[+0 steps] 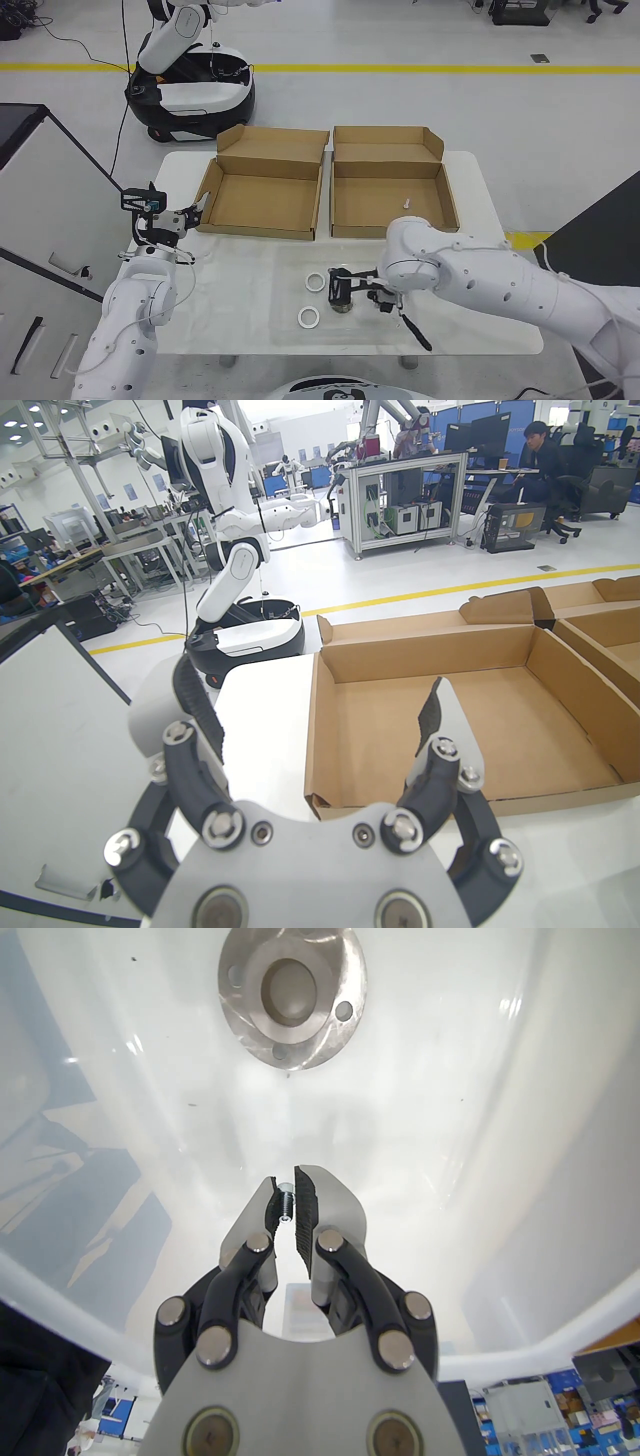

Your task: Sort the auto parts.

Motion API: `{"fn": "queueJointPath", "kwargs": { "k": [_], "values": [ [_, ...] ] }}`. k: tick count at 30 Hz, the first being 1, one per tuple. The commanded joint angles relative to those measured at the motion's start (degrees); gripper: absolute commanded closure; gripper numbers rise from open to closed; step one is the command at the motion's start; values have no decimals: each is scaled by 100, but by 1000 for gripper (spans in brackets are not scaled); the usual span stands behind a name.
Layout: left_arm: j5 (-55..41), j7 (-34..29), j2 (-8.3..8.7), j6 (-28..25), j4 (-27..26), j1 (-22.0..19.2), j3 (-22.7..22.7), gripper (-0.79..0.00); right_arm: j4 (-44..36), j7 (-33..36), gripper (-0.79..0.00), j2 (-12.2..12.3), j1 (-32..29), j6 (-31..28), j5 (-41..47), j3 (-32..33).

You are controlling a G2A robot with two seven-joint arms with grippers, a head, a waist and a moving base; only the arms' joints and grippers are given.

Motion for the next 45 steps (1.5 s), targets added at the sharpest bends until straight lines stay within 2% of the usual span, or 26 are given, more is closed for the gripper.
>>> {"fn": "queueJointPath", "kwargs": {
  "k": [1, 22, 39, 45],
  "values": [
    [0, 0, 0, 0, 0, 0, 0, -785, -173, 0, 0, 89, -50, -10, 131, 137],
    [0, 0, 0, 0, 0, 0, 0, -785, -1542, -611, 0, 1426, -1159, -624, 962, 2188],
    [0, 0, 0, 0, 0, 0, 0, -785, -1520, -702, 0, 1443, -1193, -605, 960, 2235],
    [0, 0, 0, 0, 0, 0, 0, -785, -950, -1064, 0, 1543, -1178, -778, 1783, 2787]
  ]
}}
